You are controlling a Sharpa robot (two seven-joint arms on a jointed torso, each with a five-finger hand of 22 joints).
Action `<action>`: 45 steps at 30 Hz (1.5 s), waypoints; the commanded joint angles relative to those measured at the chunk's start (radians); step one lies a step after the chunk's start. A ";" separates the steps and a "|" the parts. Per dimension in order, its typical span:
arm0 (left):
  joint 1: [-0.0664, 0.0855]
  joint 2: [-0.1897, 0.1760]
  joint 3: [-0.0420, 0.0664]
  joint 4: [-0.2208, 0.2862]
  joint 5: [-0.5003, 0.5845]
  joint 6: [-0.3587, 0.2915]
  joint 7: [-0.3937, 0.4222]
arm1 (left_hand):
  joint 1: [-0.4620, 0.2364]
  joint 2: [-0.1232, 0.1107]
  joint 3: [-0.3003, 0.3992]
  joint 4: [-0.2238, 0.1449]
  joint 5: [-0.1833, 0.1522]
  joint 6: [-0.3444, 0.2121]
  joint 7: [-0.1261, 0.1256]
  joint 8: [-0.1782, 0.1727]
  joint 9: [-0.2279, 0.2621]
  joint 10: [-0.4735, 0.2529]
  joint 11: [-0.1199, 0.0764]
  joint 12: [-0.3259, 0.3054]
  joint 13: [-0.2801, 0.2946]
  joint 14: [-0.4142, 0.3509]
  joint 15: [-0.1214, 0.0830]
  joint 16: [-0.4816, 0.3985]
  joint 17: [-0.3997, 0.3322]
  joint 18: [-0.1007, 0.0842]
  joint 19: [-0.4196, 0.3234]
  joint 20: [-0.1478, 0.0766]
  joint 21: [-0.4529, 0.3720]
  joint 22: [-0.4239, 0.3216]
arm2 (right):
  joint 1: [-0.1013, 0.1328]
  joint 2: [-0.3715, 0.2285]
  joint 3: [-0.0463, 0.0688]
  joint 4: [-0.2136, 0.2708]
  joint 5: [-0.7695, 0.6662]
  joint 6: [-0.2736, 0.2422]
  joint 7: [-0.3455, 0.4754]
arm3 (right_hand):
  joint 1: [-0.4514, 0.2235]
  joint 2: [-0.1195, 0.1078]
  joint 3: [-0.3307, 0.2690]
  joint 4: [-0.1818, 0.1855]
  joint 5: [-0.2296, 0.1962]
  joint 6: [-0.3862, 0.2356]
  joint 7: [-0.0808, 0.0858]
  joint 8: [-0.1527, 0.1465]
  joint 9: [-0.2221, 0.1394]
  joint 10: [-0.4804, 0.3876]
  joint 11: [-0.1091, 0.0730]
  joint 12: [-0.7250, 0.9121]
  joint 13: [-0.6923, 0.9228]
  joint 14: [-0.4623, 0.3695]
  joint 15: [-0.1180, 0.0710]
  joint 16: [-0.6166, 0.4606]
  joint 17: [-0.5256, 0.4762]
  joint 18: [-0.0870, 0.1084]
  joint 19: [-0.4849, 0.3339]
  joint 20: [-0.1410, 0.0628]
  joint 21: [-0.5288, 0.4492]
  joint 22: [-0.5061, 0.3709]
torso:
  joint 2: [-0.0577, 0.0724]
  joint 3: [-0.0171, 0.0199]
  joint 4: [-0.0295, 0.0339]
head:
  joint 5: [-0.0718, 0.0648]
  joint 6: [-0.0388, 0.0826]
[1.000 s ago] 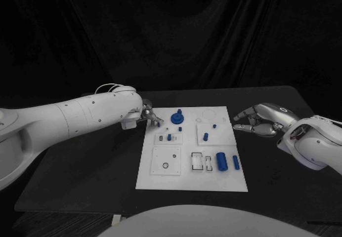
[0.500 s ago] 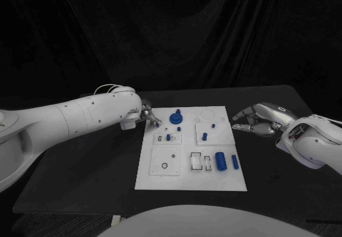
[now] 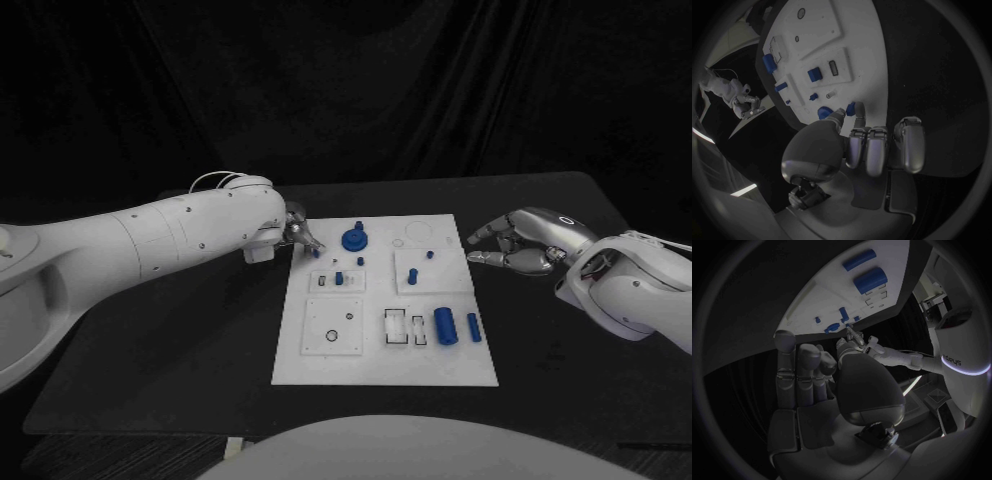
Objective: Assemble the parts on the task board
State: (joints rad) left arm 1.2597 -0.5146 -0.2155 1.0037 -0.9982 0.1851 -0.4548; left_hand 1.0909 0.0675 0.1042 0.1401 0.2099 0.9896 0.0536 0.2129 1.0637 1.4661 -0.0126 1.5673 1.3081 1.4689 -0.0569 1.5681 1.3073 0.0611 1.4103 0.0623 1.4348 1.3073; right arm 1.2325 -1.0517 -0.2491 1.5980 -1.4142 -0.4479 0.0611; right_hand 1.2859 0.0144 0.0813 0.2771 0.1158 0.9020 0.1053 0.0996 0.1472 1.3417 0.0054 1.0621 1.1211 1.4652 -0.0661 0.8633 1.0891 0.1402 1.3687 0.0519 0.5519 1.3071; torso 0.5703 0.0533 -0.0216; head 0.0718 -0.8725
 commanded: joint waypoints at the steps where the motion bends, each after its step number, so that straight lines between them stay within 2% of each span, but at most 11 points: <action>1: -0.002 0.002 0.001 -0.001 0.000 0.004 0.032 | 0.026 0.001 0.014 -0.019 0.051 -0.006 -0.001 -0.008 0.002 0.105 0.001 0.004 0.263 0.102 0.004 0.003 0.263 -0.008 -0.009 -0.002 -0.008 0.135 | -0.004 0.000 0.001 -0.001 -0.001 0.003 -0.014 | 0.005 0.003 0.002 0.003 0.005 0.006 0.001 -0.005 -0.001 -0.004 0.000 -0.004 -0.001 0.023 0.007 -0.001 -0.001 0.005 0.010 0.000 -0.004 0.001 | 0.000 -0.0001 -0.0014 | 0.000 0.000; 6: -0.002 0.001 0.001 -0.002 0.000 0.004 0.041 | 0.057 0.000 0.049 -0.047 0.121 -0.007 -0.004 -0.015 0.003 0.105 -0.002 0.004 0.263 0.102 0.001 0.003 0.263 -0.008 -0.010 -0.004 -0.011 0.137 | -0.007 0.000 0.001 -0.002 -0.001 0.004 -0.016 | 0.006 0.004 0.003 0.003 0.005 0.006 0.001 -0.005 -0.002 -0.004 0.000 -0.004 -0.001 0.023 0.008 -0.001 -0.001 0.005 0.010 0.000 -0.004 0.001 | 0.000 0.0000 -0.0003 | 0.000 0.000; 10: -0.003 -0.001 0.001 -0.002 0.000 0.004 0.045 | 0.071 -0.004 0.091 -0.067 0.116 -0.007 -0.005 -0.020 0.003 0.105 -0.003 0.004 0.263 0.102 0.000 0.003 0.263 -0.007 -0.012 -0.005 -0.014 0.137 | -0.008 0.001 0.001 -0.003 -0.001 0.005 -0.016 | 0.007 0.004 0.003 0.002 0.006 0.007 0.001 -0.005 -0.002 -0.005 0.000 -0.005 -0.002 0.022 0.008 -0.003 -0.002 0.005 0.009 0.000 -0.005 0.001 | 0.000 0.0001 -0.0012 | 0.003 0.000; 12: -0.003 -0.001 0.001 -0.001 0.000 0.003 0.049 | 0.073 -0.014 0.138 -0.084 0.145 -0.006 -0.006 -0.023 0.005 0.105 -0.003 0.004 0.263 0.102 0.000 0.003 0.263 -0.007 -0.013 -0.006 -0.017 0.139 | -0.009 0.002 0.001 -0.004 -0.001 0.006 -0.016 | 0.007 0.004 0.003 0.002 0.006 0.007 0.001 -0.005 -0.002 -0.005 0.000 -0.005 -0.002 0.022 0.008 -0.003 -0.002 0.005 0.009 0.000 -0.005 0.001 | 0.000 0.0003 -0.0016 | 0.004 0.000; 16: -0.003 -0.006 0.001 0.004 0.000 -0.007 0.063 | 0.076 -0.026 0.185 -0.104 0.161 -0.006 -0.005 -0.024 0.009 0.105 -0.004 0.004 0.263 0.102 -0.001 0.003 0.263 -0.006 -0.014 -0.007 -0.019 0.140 | -0.009 0.002 0.001 -0.004 -0.001 0.006 -0.017 | 0.008 0.005 0.004 0.002 0.007 0.007 0.001 -0.005 -0.002 -0.005 0.000 -0.006 -0.003 0.022 0.008 -0.003 -0.002 0.005 0.009 0.000 -0.007 0.001 | 0.000 0.0003 -0.0005 | 0.003 0.000; 19: -0.003 -0.011 0.001 0.012 0.000 -0.016 0.073 | 0.066 -0.044 0.244 -0.123 0.186 -0.001 -0.004 -0.022 0.017 0.105 -0.004 0.004 0.263 0.102 0.000 0.003 0.263 -0.006 -0.015 -0.007 -0.021 0.142 | -0.010 0.001 0.001 -0.004 -0.001 0.008 -0.018 | 0.008 0.005 0.004 0.002 0.007 0.007 0.001 -0.005 -0.002 -0.005 0.000 -0.006 -0.003 0.022 0.008 -0.003 -0.002 0.005 0.009 0.000 -0.007 0.001 | 0.000 0.0006 0.0003 | 0.002 0.000; 20: -0.003 -0.014 0.001 0.016 0.000 -0.019 0.075 | 0.062 -0.055 0.280 -0.137 0.214 0.002 -0.004 -0.019 0.023 0.105 -0.004 0.004 0.263 0.102 -0.001 0.003 0.263 -0.006 -0.014 -0.008 -0.021 0.143 | -0.010 0.001 0.001 -0.004 -0.001 0.008 -0.018 | 0.008 0.005 0.004 0.002 0.007 0.007 0.001 -0.005 -0.002 -0.005 0.000 -0.006 -0.003 0.022 0.008 -0.003 -0.002 0.005 0.009 0.000 -0.007 0.001 | 0.000 0.0008 0.0006 | 0.002 0.000; 24: -0.003 -0.030 0.001 0.038 0.000 -0.036 0.077 | 0.025 -0.083 0.380 -0.164 0.237 0.010 -0.004 -0.010 0.042 0.105 -0.005 0.004 0.263 0.102 -0.002 0.003 0.263 -0.007 -0.011 -0.007 -0.023 0.149 | -0.010 -0.002 0.001 -0.003 -0.001 0.009 -0.019 | 0.008 0.005 0.004 0.002 0.007 0.007 0.001 -0.005 -0.002 -0.005 0.000 -0.006 -0.003 0.022 0.008 -0.003 -0.002 0.005 0.009 0.000 -0.007 0.001 | -0.001 0.0009 0.0012 | 0.005 0.000; 32: 0.000 -0.089 0.001 0.124 0.080 -0.071 0.034 | 0.001 -0.101 0.445 -0.184 0.238 0.016 -0.003 -0.006 0.053 0.105 -0.005 0.004 0.263 0.102 -0.002 0.003 0.263 -0.007 -0.008 -0.008 -0.023 0.153 | -0.010 -0.007 0.001 0.000 -0.001 0.013 -0.022 | 0.010 0.005 0.005 0.001 0.008 0.008 0.001 -0.006 -0.002 -0.006 0.001 -0.007 -0.004 0.022 0.008 -0.004 -0.003 0.005 0.009 0.000 -0.009 0.001 | 0.000 -0.0001 0.0007 | 0.010 0.000; 40: 0.007 -0.166 0.001 0.259 0.115 -0.085 -0.041 | -0.023 -0.110 0.464 -0.183 0.225 0.018 -0.004 -0.007 0.054 0.105 -0.006 0.004 0.263 0.102 -0.003 0.003 0.263 -0.008 -0.004 -0.008 -0.021 0.156 | -0.010 -0.012 0.001 0.000 -0.001 0.011 -0.025 | 0.010 0.005 0.005 0.001 0.008 0.008 0.001 -0.006 -0.002 -0.006 0.001 -0.007 -0.004 0.022 0.008 -0.004 -0.003 0.005 0.009 0.000 -0.009 0.001 | 0.000 0.0002 0.0025 | 0.013 0.000; 45: 0.008 -0.184 0.001 0.304 0.120 -0.065 -0.067 | -0.037 -0.109 0.471 -0.179 0.212 0.021 -0.005 -0.008 0.054 0.105 -0.007 0.004 0.263 0.102 -0.004 0.003 0.263 -0.008 -0.003 -0.009 -0.022 0.157 | -0.011 -0.012 0.001 0.001 -0.001 0.011 -0.026 | 0.010 0.005 0.005 0.001 0.008 0.008 0.001 -0.006 -0.002 -0.006 0.001 -0.007 -0.004 0.022 0.008 -0.004 -0.003 0.005 0.009 0.000 -0.009 0.001 | -0.001 0.0013 0.0034 | 0.014 0.000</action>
State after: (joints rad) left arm 1.2638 -0.6984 -0.2156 1.2999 -0.9089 0.1190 -0.4844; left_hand 1.0580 -0.0427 0.5410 -0.0076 0.4222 1.0001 0.0580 0.2031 1.1172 1.4661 -0.0126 1.5672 1.3081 1.4688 -0.0569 1.5681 1.3073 0.0612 1.4031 0.0552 1.4167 1.3073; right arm 1.2247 -1.0625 -0.2492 1.5966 -1.4142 -0.4393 0.0535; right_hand 1.2912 0.0197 0.0813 0.2771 0.1193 0.9020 0.1054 0.0996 0.1466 1.3417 0.0054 1.0582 1.1177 1.4652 -0.0661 0.8633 1.0867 0.1402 1.3687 0.0519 0.5482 1.3067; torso 0.5698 0.0537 -0.0192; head 0.0858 -0.8725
